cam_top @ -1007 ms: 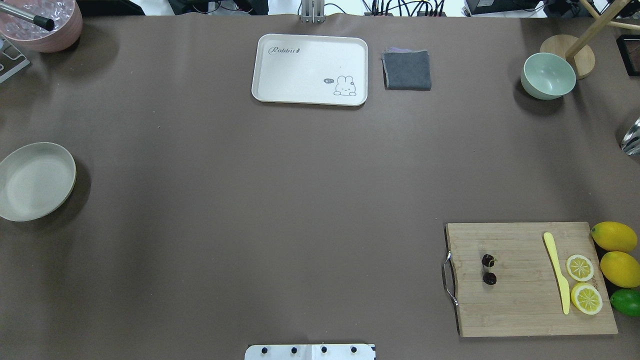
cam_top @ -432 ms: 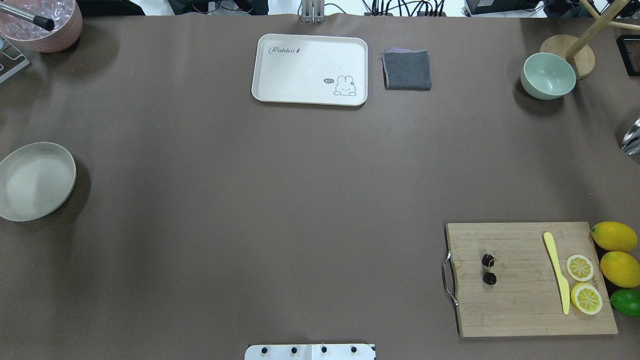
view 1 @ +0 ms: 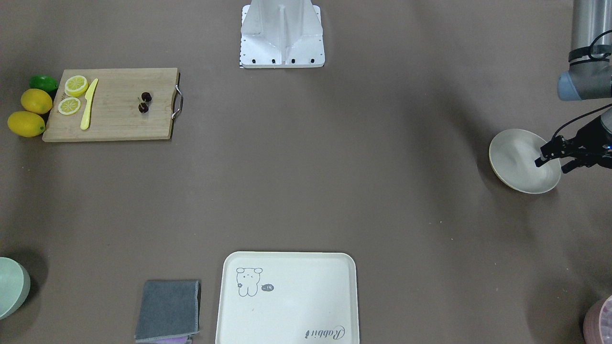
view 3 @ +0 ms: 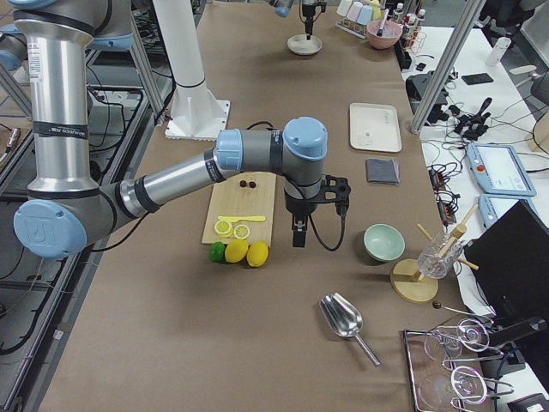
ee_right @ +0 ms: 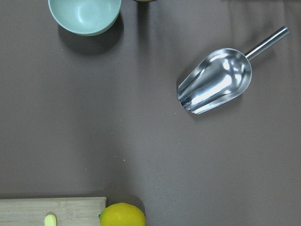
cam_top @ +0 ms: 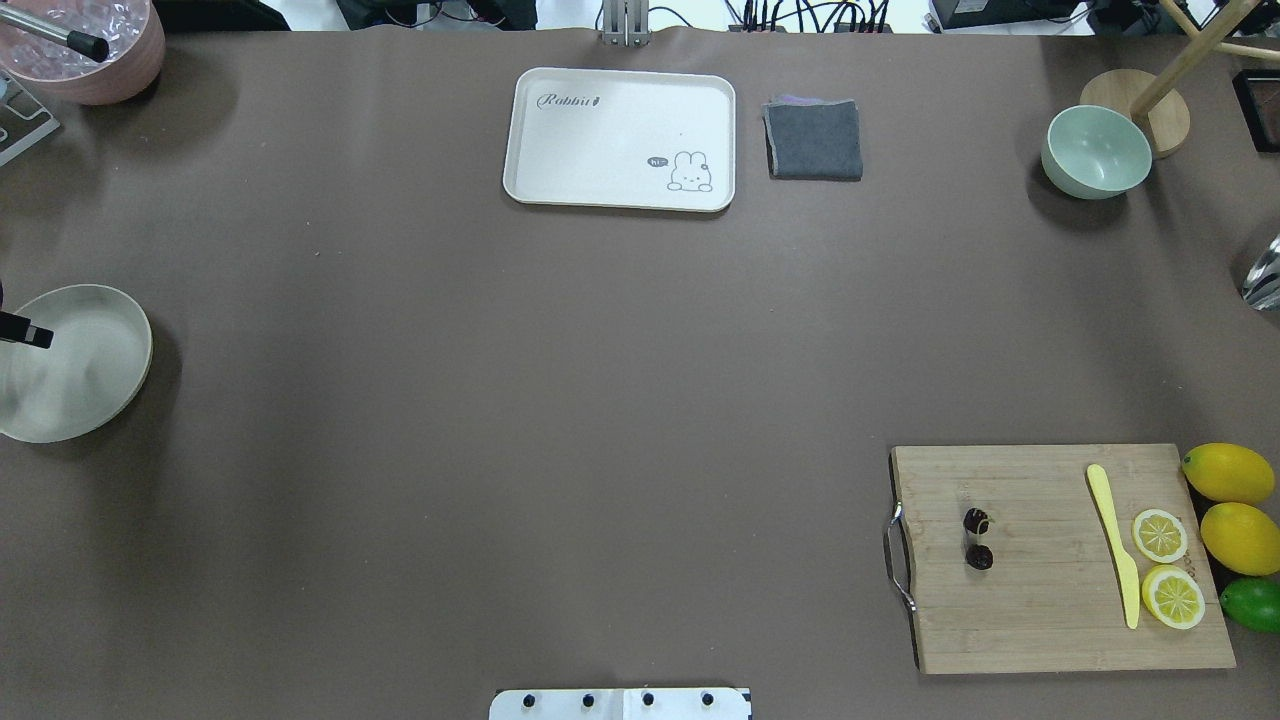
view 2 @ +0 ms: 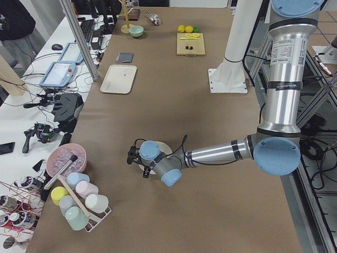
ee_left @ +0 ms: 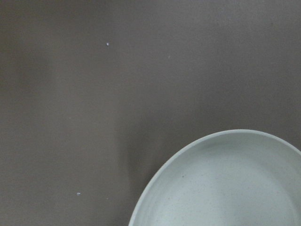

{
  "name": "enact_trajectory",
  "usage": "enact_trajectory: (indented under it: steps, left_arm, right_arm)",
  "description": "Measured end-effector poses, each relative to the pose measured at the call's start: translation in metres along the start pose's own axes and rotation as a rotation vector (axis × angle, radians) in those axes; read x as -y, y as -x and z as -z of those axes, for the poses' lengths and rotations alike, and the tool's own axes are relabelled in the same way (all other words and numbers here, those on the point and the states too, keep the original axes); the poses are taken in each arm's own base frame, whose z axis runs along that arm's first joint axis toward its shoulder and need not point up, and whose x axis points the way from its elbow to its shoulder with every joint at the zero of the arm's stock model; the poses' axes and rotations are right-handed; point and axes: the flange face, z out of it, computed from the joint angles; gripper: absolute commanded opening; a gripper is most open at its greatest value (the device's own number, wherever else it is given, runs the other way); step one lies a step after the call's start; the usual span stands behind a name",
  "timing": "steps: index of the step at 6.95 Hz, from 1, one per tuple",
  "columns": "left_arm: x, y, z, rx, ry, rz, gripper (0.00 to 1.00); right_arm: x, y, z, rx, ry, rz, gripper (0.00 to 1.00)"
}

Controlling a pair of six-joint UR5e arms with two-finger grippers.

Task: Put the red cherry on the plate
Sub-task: 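Reach the left gripper to the white plate rim and grasp it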

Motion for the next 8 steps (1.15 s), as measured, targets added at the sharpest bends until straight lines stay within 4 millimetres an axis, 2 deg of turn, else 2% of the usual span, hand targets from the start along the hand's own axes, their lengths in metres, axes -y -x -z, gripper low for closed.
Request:
enact_trajectory:
  steps: [2,5,6,8]
  left_arm:
    - [-0.021,0.005,0.0,-0.013,-0.011,-0.028,0.87]
    - [-0.041,0.012,0.003,-0.029,-0.007,-0.057,0.81]
    - [-0.045,0.016,0.003,-0.028,-0.005,-0.081,0.67]
    - [-0.05,0.02,0.002,-0.024,-0.002,-0.1,0.31]
  right_arm:
    - [-0.001,0.0,0.0,0.0,0.001,-0.001,1.0]
    - [-0.001,0.0,0.0,0.0,0.0,0.0,1.0]
    - [-0.001,0.0,0.0,0.0,-0.001,0.001,1.0]
    - [0.0,0.001,0.001,0.0,-0.004,0.003,1.0]
